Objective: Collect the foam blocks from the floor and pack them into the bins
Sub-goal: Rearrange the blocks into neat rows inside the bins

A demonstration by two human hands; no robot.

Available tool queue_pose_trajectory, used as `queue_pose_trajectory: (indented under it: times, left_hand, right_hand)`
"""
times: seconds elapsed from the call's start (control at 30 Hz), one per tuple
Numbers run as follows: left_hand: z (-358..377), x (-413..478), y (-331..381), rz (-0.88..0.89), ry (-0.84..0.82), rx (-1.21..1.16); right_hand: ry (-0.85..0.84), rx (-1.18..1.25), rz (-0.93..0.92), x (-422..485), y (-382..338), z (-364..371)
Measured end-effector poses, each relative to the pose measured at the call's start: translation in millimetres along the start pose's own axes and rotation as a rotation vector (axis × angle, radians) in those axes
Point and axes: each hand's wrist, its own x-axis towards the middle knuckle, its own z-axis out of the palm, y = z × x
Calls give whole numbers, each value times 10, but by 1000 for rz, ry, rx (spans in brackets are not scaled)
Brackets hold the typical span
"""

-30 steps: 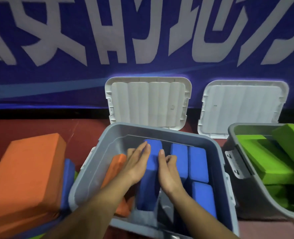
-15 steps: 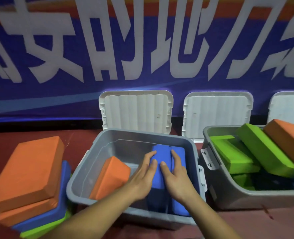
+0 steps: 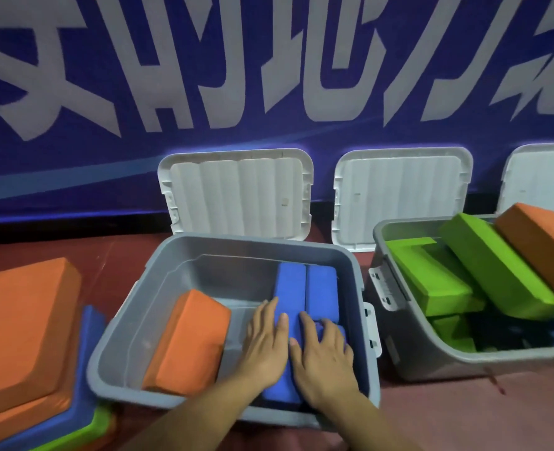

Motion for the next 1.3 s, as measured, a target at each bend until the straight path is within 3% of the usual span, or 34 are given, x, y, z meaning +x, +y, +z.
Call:
queue_pose_trajectory:
  times: [0.07,0.17,0.33,0.47,0.8,0.87,1.0,1.13,1.3]
  left_hand:
    - [101,83,-112,16,-71,38]
    - [194,184,-306,47,-152,115]
    - [288,172,-465,172,-61,66]
    - [300,148,-511,152,-54,23]
    - [115,261,-421,63,-253,-46]
    - [-67,313,-435,57,-170,-14]
    - [-614,462,-674,-14,46,136]
    - [-1045,695,-1143,-123,80,247]
    - [-1180,917,-1650,-182,7,328]
  right_hand:
    - [15,-169,-16,93,47,125]
    - [10,-240,-14,228,158,306]
    - [39,-289,-46,310,312,506]
    - [72,-282,-75,343,325,569]
    - [-119,-131,-42,348,205,326]
    - [-75,-63,-24,376,36,288]
    - [-21,15,-164,471,-465,394]
    - [68,88,-335,632,-1005,643]
    - [-231,400,-132,988,-1383,1042]
